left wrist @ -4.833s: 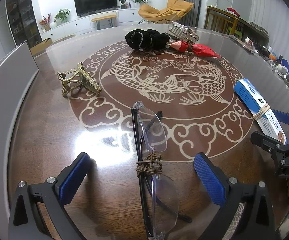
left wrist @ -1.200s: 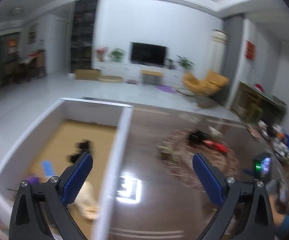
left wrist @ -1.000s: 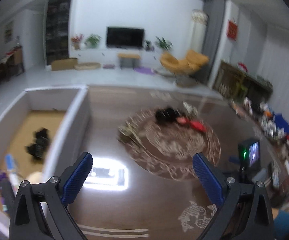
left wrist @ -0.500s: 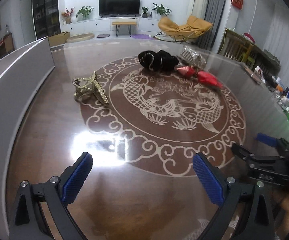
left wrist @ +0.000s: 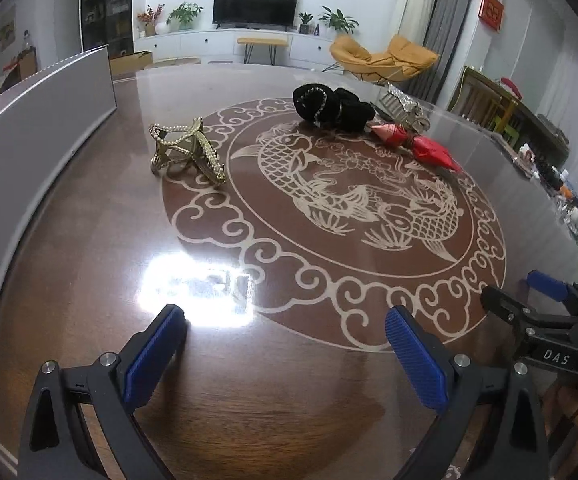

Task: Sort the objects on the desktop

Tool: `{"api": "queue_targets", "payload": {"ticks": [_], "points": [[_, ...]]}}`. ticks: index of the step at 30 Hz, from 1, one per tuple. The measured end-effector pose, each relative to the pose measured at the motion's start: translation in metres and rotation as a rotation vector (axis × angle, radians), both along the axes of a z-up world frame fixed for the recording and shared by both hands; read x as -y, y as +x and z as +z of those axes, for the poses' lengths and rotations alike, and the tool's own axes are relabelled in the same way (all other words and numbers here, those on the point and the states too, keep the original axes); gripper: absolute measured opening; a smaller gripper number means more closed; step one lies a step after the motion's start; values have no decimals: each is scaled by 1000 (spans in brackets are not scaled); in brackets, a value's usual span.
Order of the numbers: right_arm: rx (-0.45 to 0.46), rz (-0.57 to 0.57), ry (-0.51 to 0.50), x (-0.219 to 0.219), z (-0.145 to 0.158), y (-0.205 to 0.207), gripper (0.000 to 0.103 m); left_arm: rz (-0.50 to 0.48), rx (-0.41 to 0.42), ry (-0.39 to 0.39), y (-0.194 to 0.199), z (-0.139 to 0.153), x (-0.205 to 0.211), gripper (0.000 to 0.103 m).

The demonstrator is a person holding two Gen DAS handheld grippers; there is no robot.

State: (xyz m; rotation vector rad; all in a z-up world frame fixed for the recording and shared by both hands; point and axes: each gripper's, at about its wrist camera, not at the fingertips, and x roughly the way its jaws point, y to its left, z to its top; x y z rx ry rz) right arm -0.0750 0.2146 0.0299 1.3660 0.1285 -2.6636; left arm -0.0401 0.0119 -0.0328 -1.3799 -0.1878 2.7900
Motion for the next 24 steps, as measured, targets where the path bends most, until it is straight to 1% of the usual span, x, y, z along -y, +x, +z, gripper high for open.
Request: {"api": "queue_targets", "payload": {"ticks": [3, 5, 12, 18, 24], "points": [[0, 0, 0, 0, 0, 0, 103, -7, 19, -50, -3, -3, -7, 103], [0, 0, 0, 0, 0, 0, 103, -12, 28, -68, -5, -4, -10, 103], [0, 0, 0, 0, 0, 0, 103, -18, 33, -75, -5, -4, -10, 103], [0, 0, 0, 0, 0, 0, 103, -27, 49, -118, -6, -5, -14, 103], [0, 1, 0, 0, 0, 0, 103, -27, 49, -117, -6, -6, -14, 103]]}}
